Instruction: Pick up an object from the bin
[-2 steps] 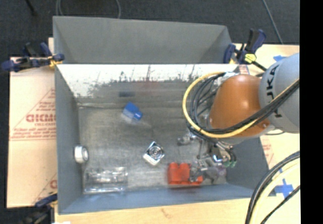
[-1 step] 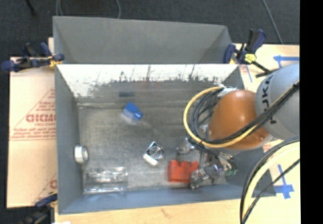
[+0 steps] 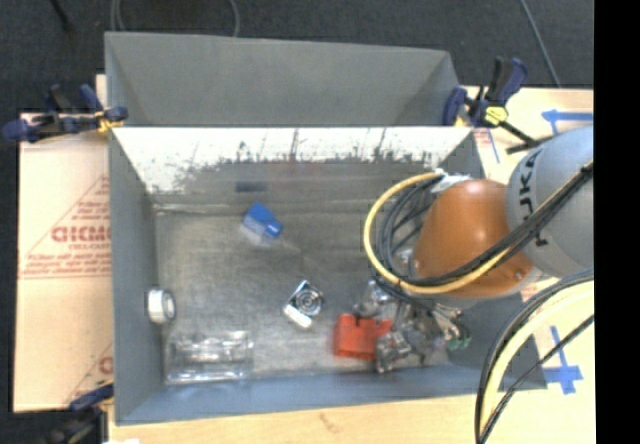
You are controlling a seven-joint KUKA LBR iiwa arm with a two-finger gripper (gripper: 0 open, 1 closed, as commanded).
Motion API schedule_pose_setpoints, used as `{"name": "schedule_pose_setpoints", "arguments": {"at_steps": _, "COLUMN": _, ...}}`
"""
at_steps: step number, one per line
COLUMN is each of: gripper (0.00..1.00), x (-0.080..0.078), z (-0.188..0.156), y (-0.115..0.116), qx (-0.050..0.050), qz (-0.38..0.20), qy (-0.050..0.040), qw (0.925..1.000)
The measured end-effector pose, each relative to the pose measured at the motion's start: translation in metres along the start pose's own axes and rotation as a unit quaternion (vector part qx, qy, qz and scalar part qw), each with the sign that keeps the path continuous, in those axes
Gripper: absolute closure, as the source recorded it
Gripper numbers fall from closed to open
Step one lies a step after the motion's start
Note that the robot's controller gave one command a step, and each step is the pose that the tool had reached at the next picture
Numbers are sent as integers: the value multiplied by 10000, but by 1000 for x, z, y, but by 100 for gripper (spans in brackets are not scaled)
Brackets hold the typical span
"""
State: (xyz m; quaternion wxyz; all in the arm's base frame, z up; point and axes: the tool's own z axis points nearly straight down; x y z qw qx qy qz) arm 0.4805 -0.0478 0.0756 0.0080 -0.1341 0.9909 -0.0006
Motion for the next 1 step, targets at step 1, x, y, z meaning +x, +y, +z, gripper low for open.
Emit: {"name": "schedule_pose_setpoints", "arguments": {"at_steps": 1, "gripper": 100, "x": 7, "z": -184, "y": -23, "qx": 7, "qz": -814, "qy": 28, "qw": 9967}}
